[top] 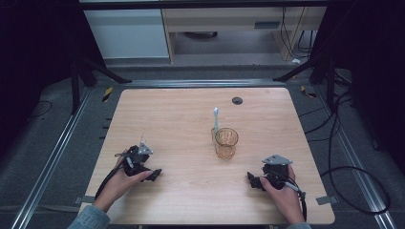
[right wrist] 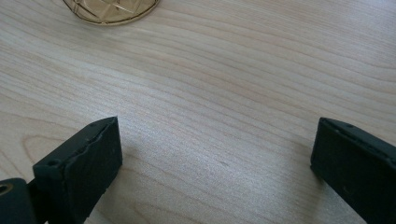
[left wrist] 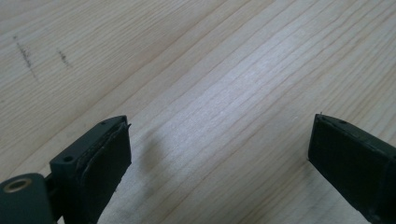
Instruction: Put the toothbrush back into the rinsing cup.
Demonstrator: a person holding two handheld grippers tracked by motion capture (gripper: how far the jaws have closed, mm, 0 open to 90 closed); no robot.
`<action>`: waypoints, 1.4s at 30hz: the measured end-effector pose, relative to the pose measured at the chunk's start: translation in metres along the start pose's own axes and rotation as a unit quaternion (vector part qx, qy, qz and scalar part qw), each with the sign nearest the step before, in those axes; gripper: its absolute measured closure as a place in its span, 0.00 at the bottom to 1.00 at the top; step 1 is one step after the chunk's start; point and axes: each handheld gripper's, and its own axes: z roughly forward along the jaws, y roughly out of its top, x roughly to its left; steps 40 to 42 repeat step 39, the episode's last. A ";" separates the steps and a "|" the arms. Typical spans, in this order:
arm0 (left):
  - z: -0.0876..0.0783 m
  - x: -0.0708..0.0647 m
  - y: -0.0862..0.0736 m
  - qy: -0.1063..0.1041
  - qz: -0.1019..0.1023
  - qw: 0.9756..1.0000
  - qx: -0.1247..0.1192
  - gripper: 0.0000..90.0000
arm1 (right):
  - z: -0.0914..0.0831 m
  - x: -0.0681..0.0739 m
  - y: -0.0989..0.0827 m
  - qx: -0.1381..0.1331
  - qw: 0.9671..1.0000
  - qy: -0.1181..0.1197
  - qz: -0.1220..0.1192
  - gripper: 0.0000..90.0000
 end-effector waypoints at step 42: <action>0.012 0.019 -0.027 -0.004 -0.041 0.995 -0.095 0.00 | 0.000 0.000 0.000 0.001 1.000 -0.002 0.002 0.03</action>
